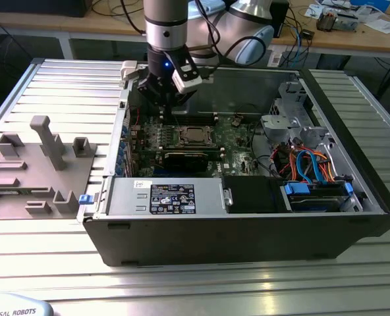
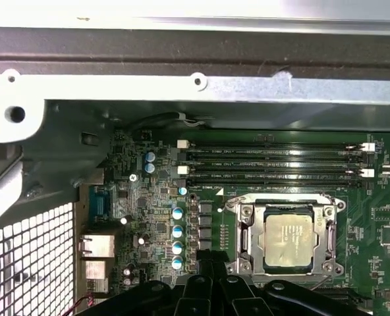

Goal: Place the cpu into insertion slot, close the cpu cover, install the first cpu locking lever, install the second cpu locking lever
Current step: 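Install the first cpu locking lever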

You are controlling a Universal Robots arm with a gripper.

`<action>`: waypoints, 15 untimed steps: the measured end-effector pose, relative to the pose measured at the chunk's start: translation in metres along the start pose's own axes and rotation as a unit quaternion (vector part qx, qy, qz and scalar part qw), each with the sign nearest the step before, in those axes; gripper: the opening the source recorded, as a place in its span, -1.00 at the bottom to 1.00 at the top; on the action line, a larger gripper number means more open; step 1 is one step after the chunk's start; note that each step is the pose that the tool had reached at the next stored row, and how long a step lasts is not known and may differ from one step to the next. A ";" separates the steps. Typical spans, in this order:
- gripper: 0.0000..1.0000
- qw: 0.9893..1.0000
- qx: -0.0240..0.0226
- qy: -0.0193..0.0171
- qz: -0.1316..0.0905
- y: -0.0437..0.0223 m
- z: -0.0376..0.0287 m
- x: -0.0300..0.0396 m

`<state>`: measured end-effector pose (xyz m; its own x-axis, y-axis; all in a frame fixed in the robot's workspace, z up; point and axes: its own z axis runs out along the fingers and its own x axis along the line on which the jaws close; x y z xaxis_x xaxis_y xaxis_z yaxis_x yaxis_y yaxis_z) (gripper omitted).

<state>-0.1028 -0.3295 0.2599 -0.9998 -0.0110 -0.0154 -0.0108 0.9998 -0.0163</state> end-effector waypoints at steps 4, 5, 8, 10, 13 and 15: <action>-0.79 1.000 0.000 0.000 0.000 0.0013 0.0000 0.0013; -0.79 1.000 0.000 0.000 0.000 0.0015 0.0000 0.0016; -0.79 1.000 0.000 0.000 0.000 0.0026 0.0000 0.0026; -0.79 1.000 0.000 0.000 0.000 0.0033 -0.0001 0.0033; -0.79 1.000 0.000 0.000 0.000 0.0048 -0.0001 0.0043; -0.79 1.000 0.000 0.000 0.000 0.0056 -0.0001 0.0048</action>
<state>-0.1077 -0.3240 0.2598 -0.9998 -0.0110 -0.0154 -0.0108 0.9998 -0.0163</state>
